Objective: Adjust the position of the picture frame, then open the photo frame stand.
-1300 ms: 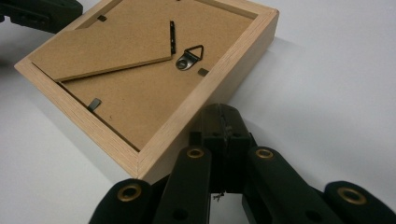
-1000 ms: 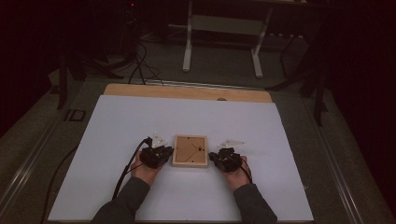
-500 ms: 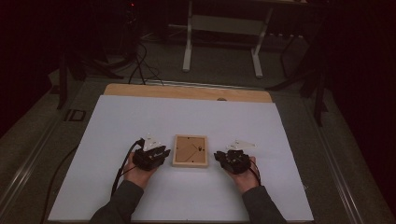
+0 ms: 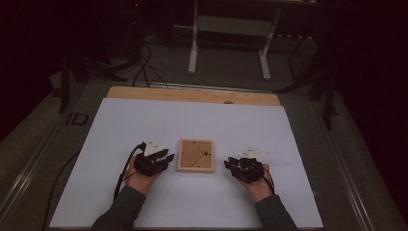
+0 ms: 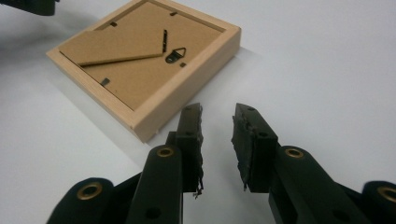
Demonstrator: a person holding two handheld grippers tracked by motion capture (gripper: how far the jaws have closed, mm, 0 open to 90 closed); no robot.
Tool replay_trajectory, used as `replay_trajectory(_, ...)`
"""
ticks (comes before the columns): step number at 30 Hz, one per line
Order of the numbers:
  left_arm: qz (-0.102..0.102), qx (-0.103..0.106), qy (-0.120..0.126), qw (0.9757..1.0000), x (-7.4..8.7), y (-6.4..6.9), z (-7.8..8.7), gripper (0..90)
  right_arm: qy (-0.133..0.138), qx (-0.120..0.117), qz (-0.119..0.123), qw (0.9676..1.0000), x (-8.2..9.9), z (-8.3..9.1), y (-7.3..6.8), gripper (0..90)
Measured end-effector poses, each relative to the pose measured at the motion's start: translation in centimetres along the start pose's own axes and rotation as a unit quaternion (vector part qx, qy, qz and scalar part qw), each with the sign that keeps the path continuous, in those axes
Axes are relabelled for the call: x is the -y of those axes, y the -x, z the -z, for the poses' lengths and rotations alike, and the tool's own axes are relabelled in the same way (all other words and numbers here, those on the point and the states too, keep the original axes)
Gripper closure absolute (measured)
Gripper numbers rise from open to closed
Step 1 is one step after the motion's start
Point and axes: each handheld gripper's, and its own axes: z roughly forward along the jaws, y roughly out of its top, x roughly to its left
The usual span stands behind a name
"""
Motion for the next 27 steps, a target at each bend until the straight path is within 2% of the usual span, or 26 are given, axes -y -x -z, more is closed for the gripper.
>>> replay_trajectory(5,0.004,0.001,0.005,1.0,-0.1,-0.1,0.2,62.9,0.004,0.007,-0.011,0.9999,0.6,0.6,0.7,69.2)
replay_trajectory(7,0.01,0.0,0.006,0.9999,-0.1,-0.1,0.3,62.7,0.005,0.007,-0.013,0.9999,0.7,0.6,0.7,69.0)
replay_trajectory(16,0.009,0.009,0.012,0.9999,-0.4,0.2,0.6,59.7,0.007,0.001,-0.015,0.9999,0.8,0.2,0.5,68.1)
replay_trajectory(20,0.001,0.014,0.007,0.9999,-0.9,0.4,0.7,59.3,0.008,-0.001,-0.014,0.9999,0.8,0.0,0.4,67.9)
replay_trajectory(27,-0.018,0.022,0.015,0.9995,-2.6,1.6,0.6,57.8,0.012,-0.003,-0.012,0.9999,0.7,0.0,0.2,67.8)
